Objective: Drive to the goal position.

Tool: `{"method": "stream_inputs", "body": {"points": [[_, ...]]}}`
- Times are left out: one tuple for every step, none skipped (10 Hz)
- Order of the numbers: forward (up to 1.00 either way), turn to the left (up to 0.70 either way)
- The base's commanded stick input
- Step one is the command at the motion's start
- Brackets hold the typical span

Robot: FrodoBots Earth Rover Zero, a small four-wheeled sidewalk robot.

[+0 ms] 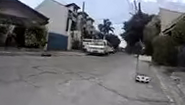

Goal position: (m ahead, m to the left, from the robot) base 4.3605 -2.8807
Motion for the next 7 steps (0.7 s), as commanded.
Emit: {"method": "stream_inputs", "body": {"points": [[0.7,-0.19],[0.7,-0.32],[0.7,-0.35],[0.7,-0.35],[0.7,-0.35],[0.7,-0.35],[0.7,-0.35]]}}
